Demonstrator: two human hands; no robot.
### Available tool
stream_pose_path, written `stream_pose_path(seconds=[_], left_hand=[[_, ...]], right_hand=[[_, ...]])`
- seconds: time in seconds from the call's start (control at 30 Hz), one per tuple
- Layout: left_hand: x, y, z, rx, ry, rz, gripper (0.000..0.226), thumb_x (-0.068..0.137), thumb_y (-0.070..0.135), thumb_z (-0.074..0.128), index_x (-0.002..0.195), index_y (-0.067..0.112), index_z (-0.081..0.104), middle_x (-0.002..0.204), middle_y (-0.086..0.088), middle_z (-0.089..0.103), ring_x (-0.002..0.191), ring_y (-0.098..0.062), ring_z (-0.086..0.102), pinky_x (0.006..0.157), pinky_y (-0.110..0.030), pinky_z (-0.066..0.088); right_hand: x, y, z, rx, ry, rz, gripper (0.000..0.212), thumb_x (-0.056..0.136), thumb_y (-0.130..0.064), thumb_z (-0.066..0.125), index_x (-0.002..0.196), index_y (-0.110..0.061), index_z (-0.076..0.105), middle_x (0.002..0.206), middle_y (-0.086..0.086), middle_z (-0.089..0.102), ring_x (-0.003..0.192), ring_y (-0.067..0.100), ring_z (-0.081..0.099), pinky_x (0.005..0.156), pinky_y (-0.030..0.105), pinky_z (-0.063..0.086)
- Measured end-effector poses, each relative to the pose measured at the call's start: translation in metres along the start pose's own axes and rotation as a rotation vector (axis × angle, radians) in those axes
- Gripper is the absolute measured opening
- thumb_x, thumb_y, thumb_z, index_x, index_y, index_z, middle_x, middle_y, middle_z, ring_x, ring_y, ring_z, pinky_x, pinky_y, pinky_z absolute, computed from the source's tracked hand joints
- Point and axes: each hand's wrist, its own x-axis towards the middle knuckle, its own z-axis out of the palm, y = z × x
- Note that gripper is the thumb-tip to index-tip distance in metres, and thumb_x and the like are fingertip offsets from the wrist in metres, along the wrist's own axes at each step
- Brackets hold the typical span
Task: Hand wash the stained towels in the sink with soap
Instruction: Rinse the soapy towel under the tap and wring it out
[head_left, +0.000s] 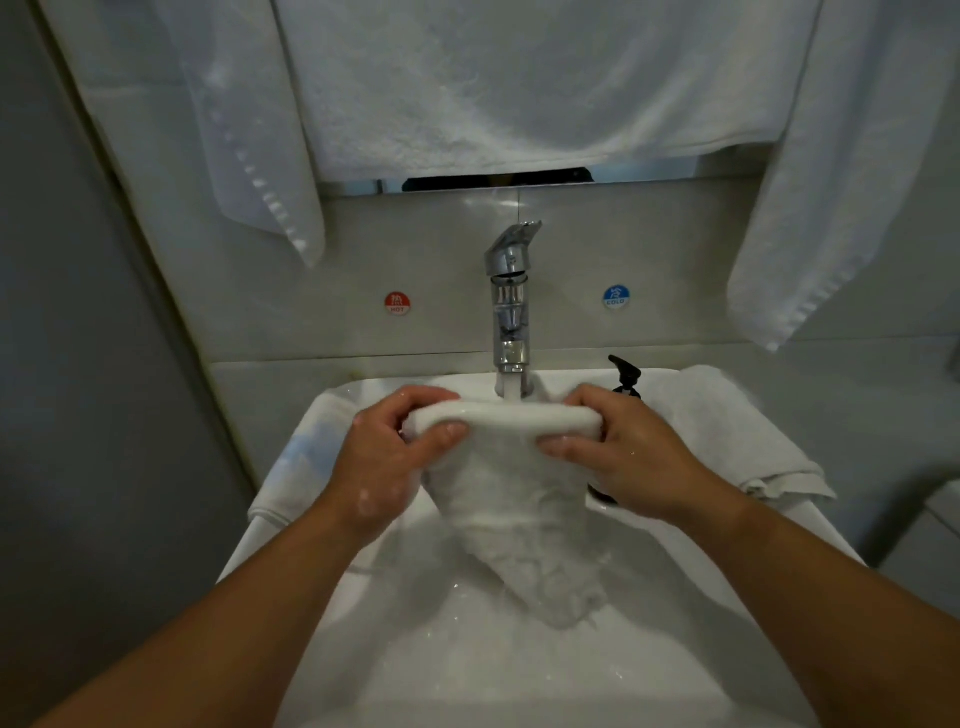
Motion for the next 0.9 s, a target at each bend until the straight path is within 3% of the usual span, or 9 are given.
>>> stream_pose_path(seconds=[0.1,0.27,0.33,0.47,0.53,0.63,0.73,0.8,0.9], left_hand=[[0.000,0.011,0.003,-0.079,0.104,0.072,0.023,0.085,0.008,0.076,0.105,0.017,0.073,0.103,-0.002,0.075,0.094,-0.011,0.069,0.079,-0.022,0.056],[-0.003,0.008,0.005,0.028,0.066,0.099,0.015,0.091,0.012,0.073,0.101,0.022,0.071,0.097,0.008,0.073,0.089,-0.003,0.066,0.075,-0.015,0.052],[-0.005,0.001,0.008,0.168,-0.017,-0.002,0.005,0.095,0.022,0.069,0.097,0.026,0.068,0.091,0.012,0.071,0.083,-0.003,0.064,0.072,-0.017,0.051],[-0.010,-0.018,0.012,0.378,-0.262,-0.376,0.007,0.098,0.037,0.064,0.098,0.031,0.065,0.098,0.001,0.069,0.093,-0.019,0.065,0.084,-0.035,0.053],[-0.013,-0.025,0.013,0.526,-0.381,-0.449,0.006,0.097,0.038,0.063,0.103,0.035,0.063,0.104,0.000,0.069,0.098,-0.023,0.065,0.089,-0.037,0.054],[-0.016,-0.029,0.016,0.898,-0.613,-0.362,0.029,0.098,0.047,0.058,0.127,0.040,0.056,0.133,-0.002,0.055,0.116,-0.023,0.057,0.100,-0.031,0.046],[-0.020,-0.023,0.016,0.967,-0.762,-0.281,0.074,0.080,0.078,0.060,0.145,0.048,0.041,0.156,0.003,0.029,0.144,-0.024,0.030,0.117,-0.040,0.031],[-0.026,-0.022,0.017,1.011,-0.895,-0.206,0.099,0.068,0.079,0.072,0.152,0.047,0.031,0.163,0.007,0.017,0.151,-0.020,0.012,0.123,-0.043,0.022],[-0.031,-0.033,0.023,1.146,-1.010,-0.126,0.114,0.066,0.069,0.080,0.156,0.040,0.016,0.160,0.005,0.019,0.146,-0.024,0.022,0.121,-0.043,0.027]], right_hand=[[-0.001,-0.009,0.004,0.130,0.111,-0.092,0.016,0.084,-0.027,0.081,0.086,-0.024,0.064,0.077,-0.010,0.064,0.067,0.003,0.055,0.060,0.018,0.042],[0.000,0.000,0.004,0.144,0.043,-0.028,0.013,0.088,-0.030,0.077,0.088,-0.031,0.065,0.083,-0.012,0.067,0.077,0.005,0.061,0.069,0.024,0.050],[-0.001,0.005,0.001,0.189,-0.046,0.108,0.012,0.089,-0.032,0.076,0.092,-0.027,0.066,0.087,-0.004,0.070,0.083,0.016,0.067,0.071,0.037,0.055],[-0.009,0.009,0.007,0.185,-0.225,0.471,0.021,0.090,-0.028,0.076,0.103,-0.023,0.062,0.100,0.005,0.067,0.085,0.021,0.068,0.058,0.034,0.058],[-0.013,0.014,0.017,0.077,-0.322,0.559,0.027,0.090,-0.026,0.076,0.112,-0.028,0.061,0.106,0.004,0.064,0.091,0.024,0.069,0.065,0.040,0.063],[-0.016,0.015,0.026,-0.324,-0.514,0.465,0.043,0.094,-0.033,0.070,0.135,-0.035,0.055,0.124,0.002,0.056,0.105,0.024,0.064,0.081,0.039,0.062],[-0.016,0.011,0.023,-0.670,-0.669,0.231,0.078,0.087,-0.066,0.064,0.153,-0.036,0.036,0.154,0.000,0.035,0.138,0.025,0.042,0.112,0.037,0.040],[-0.019,0.010,0.024,-0.714,-0.769,0.193,0.107,0.072,-0.076,0.071,0.158,-0.035,0.023,0.162,-0.005,0.019,0.147,0.025,0.027,0.119,0.039,0.029],[-0.027,0.017,0.039,-0.836,-0.843,0.098,0.124,0.061,-0.071,0.083,0.158,-0.032,0.016,0.154,-0.001,0.024,0.137,0.026,0.032,0.117,0.042,0.033]])
